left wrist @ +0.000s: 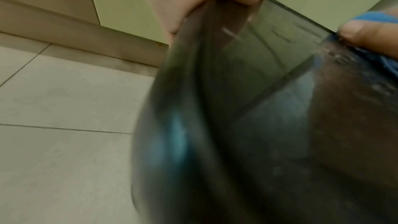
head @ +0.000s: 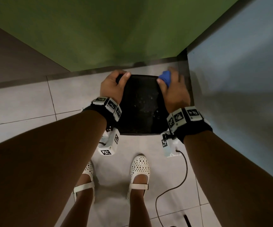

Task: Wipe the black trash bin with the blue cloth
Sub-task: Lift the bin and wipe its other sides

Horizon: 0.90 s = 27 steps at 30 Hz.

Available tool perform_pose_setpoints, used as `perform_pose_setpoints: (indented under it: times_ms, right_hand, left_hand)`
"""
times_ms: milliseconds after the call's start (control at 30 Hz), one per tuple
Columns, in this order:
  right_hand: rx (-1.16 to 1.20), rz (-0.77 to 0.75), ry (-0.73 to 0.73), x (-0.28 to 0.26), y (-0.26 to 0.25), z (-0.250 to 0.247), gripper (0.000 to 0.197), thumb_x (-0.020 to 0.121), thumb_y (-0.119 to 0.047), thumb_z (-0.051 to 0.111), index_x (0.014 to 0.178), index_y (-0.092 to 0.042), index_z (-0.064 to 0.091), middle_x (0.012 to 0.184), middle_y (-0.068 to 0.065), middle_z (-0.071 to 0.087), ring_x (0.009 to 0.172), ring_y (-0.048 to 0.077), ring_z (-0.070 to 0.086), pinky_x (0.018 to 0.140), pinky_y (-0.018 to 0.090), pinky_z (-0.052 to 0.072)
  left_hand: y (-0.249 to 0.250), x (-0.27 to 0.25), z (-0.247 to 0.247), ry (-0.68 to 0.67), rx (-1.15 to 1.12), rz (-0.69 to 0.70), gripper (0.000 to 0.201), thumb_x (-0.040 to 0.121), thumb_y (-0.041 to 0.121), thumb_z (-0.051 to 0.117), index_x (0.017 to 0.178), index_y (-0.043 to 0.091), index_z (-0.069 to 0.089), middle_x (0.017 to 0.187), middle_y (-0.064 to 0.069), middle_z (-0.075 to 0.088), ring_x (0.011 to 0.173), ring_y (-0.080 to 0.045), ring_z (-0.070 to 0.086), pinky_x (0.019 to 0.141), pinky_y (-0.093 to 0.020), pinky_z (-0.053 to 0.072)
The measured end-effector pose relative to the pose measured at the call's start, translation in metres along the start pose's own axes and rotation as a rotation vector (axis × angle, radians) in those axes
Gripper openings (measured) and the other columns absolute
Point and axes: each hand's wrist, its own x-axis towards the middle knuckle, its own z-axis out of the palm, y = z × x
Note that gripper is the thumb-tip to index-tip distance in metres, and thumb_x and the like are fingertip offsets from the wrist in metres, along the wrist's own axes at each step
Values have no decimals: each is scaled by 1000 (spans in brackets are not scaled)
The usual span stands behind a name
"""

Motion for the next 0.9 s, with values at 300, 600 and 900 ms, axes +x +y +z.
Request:
perform_pose_setpoints:
  times_ms: [300,600,900]
  right_hand:
    - [-175,-71,180,-5,-27,28,46,95,-36,41,136,-16,41,141,18,38,124,39,37,98,48,34]
    - [-116,-133,171,-19,-7,25,45,95,-32,40,138,-19,38,149,14,27,135,36,25,108,46,26]
    - [-184,-341,200,-118,32,56,45,79,-14,57,123,-18,49,136,13,47,129,31,29,99,47,38]
  left_hand:
    - [1,-2,0,12,16,91,24,86,33,61,102,16,68,104,-5,68,96,-16,61,86,-21,47]
    - [-1,-1,-1,13,2,102,25,91,31,53,102,13,67,104,-7,68,99,-19,61,87,-22,45]
    - [-6,3,0,-45,-52,64,27,93,32,50,106,16,67,108,-4,67,101,-15,59,87,-19,43]
